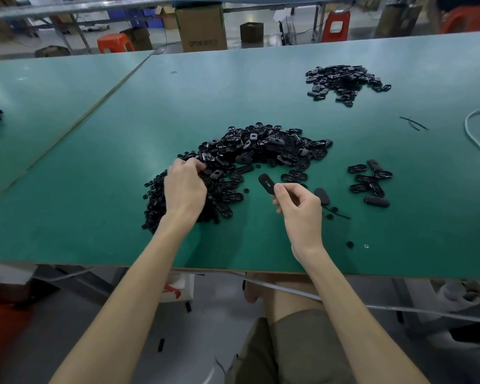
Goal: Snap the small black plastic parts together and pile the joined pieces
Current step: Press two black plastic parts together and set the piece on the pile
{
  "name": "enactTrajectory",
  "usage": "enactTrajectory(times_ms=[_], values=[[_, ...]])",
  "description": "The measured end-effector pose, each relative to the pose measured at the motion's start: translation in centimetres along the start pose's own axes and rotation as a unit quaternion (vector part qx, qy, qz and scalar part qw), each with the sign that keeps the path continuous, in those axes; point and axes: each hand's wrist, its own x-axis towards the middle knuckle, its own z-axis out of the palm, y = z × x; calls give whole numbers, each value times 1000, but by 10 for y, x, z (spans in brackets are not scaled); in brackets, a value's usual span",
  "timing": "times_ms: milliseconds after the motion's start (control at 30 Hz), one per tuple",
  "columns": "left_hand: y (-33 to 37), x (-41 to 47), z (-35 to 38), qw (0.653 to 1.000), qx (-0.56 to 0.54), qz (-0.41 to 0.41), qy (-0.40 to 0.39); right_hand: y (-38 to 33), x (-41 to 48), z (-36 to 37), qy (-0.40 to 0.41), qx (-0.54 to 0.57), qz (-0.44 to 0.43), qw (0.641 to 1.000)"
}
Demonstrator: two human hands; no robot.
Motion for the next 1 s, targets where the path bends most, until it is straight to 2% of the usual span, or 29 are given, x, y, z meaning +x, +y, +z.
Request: enactTrajectory(times_ms=[67,133,300,600,700,767,833,1000], values=[[-10,4,1,994,109,-13,-10,0,0,0,-3,-2,0,1000],[-16,6,2,988,148,-17,-24,0,0,0,-5,-6,-1,1000],[-20,10,3,992,121,0,-18,0,1,0,-8,-4,1,1000],[-14,2,9,994,91,21,53,0,0,0,-10,-6,6,1000],[0,0,7,996,-4,58,72,0,1,0,-9,-10,7,1000],[14,-7,6,981,-173,70,46,0,1,0,-4,-6,8,1000],[30,-17,9,951,-302,61,3,-1,1,0,5,-4,7,1000],[48,-27,32,933,-353,55,-40,-1,0,0,12,-8,2,1000]])
